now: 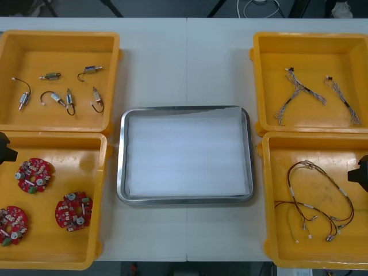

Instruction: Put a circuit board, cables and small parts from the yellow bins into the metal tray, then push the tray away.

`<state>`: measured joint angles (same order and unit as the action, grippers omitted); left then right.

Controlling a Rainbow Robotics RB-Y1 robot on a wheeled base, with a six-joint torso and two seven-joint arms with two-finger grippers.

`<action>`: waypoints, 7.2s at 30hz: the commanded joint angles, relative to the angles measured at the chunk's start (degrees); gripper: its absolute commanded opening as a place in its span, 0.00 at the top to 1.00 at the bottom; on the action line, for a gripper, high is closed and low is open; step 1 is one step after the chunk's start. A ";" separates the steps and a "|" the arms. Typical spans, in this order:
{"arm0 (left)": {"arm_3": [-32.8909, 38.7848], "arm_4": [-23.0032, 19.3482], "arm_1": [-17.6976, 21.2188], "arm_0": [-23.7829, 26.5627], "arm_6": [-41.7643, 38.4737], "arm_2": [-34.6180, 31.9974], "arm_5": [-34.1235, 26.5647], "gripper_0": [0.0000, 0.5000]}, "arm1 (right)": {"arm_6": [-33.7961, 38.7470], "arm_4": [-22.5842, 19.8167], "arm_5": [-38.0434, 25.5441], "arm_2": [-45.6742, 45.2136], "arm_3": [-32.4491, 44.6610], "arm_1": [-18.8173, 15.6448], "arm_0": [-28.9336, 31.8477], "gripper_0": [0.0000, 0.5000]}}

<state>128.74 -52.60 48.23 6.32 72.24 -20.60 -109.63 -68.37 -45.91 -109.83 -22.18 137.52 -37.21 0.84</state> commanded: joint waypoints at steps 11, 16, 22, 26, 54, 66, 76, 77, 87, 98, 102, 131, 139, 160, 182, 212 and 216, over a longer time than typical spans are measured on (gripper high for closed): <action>1.43 0.48 2.48 -0.87 3.79 -1.55 -0.37 0.00 | 1.84 -0.41 -0.17 -1.55 1.26 -2.07 1.09 0.00; 1.43 0.48 2.48 -0.87 3.79 -1.55 -0.37 0.00 | 1.84 -0.41 -0.17 -1.55 1.26 -2.07 1.09 0.00; 1.43 0.48 2.48 -0.87 3.79 -1.55 -0.37 0.00 | 1.84 -0.41 -0.17 -1.55 1.26 -2.07 1.09 0.00; 1.43 0.48 2.48 -0.87 3.79 -1.55 -0.37 0.00 | 1.84 -0.41 -0.17 -1.55 1.26 -2.07 1.09 0.00; 1.43 0.48 2.48 -0.87 3.79 -1.55 -0.37 0.00 | 1.84 -0.41 -0.17 -1.55 1.26 -2.07 1.09 0.00; 1.43 0.48 2.48 -0.87 3.79 -1.55 -0.37 0.00 | 1.84 -0.41 -0.17 -1.55 1.26 -2.07 1.09 0.00; 1.43 0.48 2.48 -0.87 3.79 -1.55 -0.37 0.00 | 1.84 -0.41 -0.17 -1.55 1.26 -2.07 1.09 0.00; 1.43 0.48 2.48 -0.87 3.79 -1.55 -0.37 0.00 | 1.84 -0.41 -0.17 -1.55 1.26 -2.07 1.09 0.00; 1.43 0.48 2.48 -0.87 3.79 -1.55 -0.37 0.00 | 1.84 -0.41 -0.17 -1.55 1.26 -2.07 1.09 0.00; 1.43 0.48 2.48 -0.87 3.79 -1.55 -0.37 0.00 | 1.84 -0.41 -0.17 -1.55 1.26 -2.07 1.09 0.00; 0.37 0.39 0.55 -1.93 3.79 -0.67 -0.37 0.00 | 1.84 -0.41 -0.17 -1.55 1.26 -2.07 1.09 0.00; 0.11 -7.95 11.09 -17.04 6.25 -4.80 16.21 0.00 | -13.90 -1.64 7.08 1.70 -5.06 -9.10 6.81 0.00; 0.11 -10.68 14.26 -26.36 6.25 -4.27 26.49 0.00 | -23.83 -4.01 15.70 1.97 -11.57 -10.86 8.74 0.00; -3.49 -10.86 22.52 -34.97 5.28 9.18 41.61 0.00 | -40.35 -7.17 37.76 11.90 -29.76 -12.62 8.74 0.00; -9.56 -8.66 24.36 -31.54 4.67 20.87 48.81 0.00 | -42.29 -3.22 42.15 17.61 -33.10 -13.15 9.62 0.00; -12.63 -6.64 24.36 -27.59 3.35 27.19 52.07 0.00 | -41.85 -6.03 23.52 5.04 -19.48 -13.15 7.60 1.00; -12.81 -6.46 24.28 -27.59 3.35 27.19 52.07 0.00 | -41.49 -7.09 18.68 3.11 -16.75 -13.15 6.10 1.00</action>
<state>116.21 -59.74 70.36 -22.35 72.67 5.73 -58.21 -109.11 -51.96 -88.82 -16.29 117.91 -48.63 8.63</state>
